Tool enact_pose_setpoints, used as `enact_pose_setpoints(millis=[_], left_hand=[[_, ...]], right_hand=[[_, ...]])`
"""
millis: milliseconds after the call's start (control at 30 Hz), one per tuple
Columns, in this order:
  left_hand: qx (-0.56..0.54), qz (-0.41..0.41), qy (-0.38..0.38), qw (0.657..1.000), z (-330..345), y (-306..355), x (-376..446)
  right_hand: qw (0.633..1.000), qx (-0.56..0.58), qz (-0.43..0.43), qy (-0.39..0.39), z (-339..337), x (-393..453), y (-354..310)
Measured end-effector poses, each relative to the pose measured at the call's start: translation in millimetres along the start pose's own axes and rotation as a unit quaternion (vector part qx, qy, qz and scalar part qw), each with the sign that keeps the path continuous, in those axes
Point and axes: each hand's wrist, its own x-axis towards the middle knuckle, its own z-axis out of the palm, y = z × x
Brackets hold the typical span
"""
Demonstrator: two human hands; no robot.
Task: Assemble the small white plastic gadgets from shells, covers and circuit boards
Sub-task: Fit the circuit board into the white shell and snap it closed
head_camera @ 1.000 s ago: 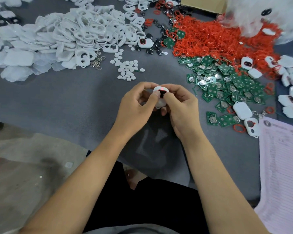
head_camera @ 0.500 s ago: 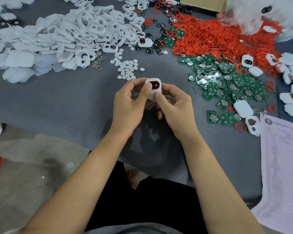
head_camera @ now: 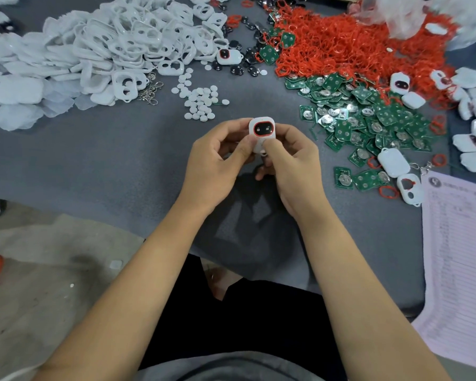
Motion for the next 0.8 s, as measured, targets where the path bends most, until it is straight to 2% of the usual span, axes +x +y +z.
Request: enact_pose_setpoints(millis=[133,367,567,800], left_hand=[[0.04,0.005,-0.025,0.999,7,4,1],[0.038,-0.012,-0.056,0.998,48,15,0],[0.005,-0.002,-0.155,0.988,97,30,-8],[0.042,0.013,-0.22,0.974,151,38,-13]], right_hand=[[1.0,0.014,-0.006,0.022,-10,-6,-2],[0.99,-0.066,-0.033,0.116,-47,-28,-8],[0.977,0.01,-0.036,0.212,-86,-54,-14],[0.957,-0.007,-0.052,0.287,-115,-78,-29]])
